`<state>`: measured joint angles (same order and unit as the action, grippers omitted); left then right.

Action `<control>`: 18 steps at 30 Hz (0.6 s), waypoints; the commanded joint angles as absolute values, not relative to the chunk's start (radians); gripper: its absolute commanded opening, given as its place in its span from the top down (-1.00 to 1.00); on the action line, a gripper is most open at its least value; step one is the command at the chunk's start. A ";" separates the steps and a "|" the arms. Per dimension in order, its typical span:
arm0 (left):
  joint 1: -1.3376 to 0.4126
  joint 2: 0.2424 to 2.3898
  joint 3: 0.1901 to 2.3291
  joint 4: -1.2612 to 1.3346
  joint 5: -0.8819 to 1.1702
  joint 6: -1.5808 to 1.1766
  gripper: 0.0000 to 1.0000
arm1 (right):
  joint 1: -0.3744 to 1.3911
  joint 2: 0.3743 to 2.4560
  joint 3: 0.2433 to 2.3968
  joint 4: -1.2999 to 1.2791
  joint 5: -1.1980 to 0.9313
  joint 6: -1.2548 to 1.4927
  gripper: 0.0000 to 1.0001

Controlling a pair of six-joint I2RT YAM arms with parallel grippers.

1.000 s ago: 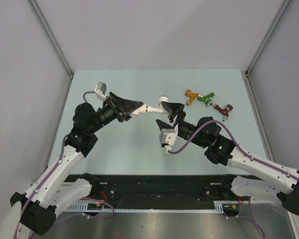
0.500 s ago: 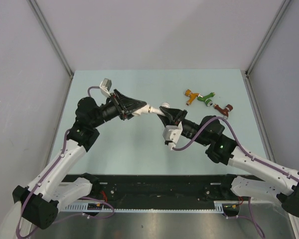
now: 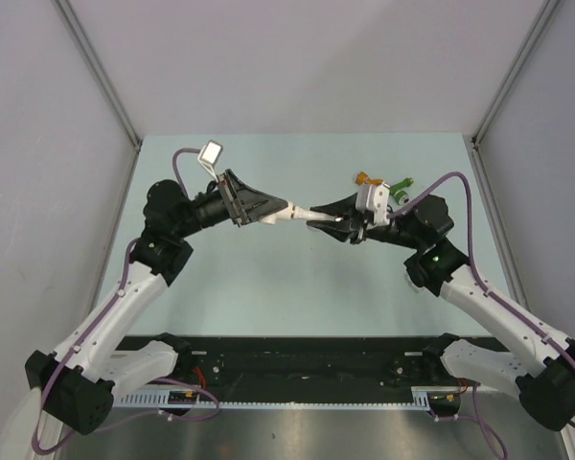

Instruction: Install the water faucets

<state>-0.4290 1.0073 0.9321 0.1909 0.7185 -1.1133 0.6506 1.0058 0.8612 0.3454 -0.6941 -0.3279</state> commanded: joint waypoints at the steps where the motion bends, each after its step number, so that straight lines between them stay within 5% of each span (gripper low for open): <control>1: -0.422 0.944 0.977 0.311 0.762 -0.890 1.00 | 0.581 1.075 0.907 0.566 -0.951 0.181 1.00; 5: -0.422 0.893 0.951 0.331 0.764 -0.790 0.96 | 0.565 1.138 0.908 0.740 -0.989 0.421 1.00; 18: -0.422 0.865 0.954 0.250 0.782 -0.692 0.14 | 0.551 1.209 0.911 0.914 -0.974 0.661 1.00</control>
<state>-0.4290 0.8955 0.9295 0.2218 0.7635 -0.7403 0.5674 1.2205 0.8692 0.8268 -0.9600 0.5816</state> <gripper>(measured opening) 0.431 0.295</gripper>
